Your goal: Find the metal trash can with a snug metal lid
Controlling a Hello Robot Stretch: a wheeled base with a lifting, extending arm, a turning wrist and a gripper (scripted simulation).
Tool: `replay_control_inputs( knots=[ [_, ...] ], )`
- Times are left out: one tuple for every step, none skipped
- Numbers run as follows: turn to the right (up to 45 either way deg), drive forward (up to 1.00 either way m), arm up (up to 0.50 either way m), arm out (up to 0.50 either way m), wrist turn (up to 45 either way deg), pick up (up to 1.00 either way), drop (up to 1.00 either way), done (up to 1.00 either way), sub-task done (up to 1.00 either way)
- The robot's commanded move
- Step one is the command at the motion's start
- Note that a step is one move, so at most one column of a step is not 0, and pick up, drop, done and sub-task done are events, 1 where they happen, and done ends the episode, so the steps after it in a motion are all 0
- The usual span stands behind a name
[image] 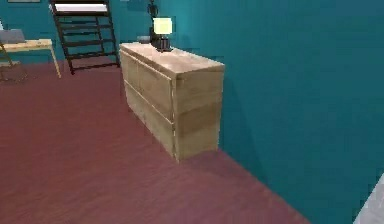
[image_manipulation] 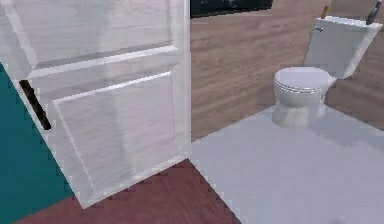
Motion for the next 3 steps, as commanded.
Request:
replay_control_inputs(
  knots=[
    [0.0, 0.30, 0.00, 0.00, 0.0, 0.00, 0.00, 0.00, 0.00],
    [-45.0, 0.00, 0.00, 0.00, 0.0, 0.00, 0.00, 0.00, 0.00],
    [-24.0, 0.00, 0.00, 0.00, 0.0, 0.00, 0.00, 0.00, 0.00]
  ],
)
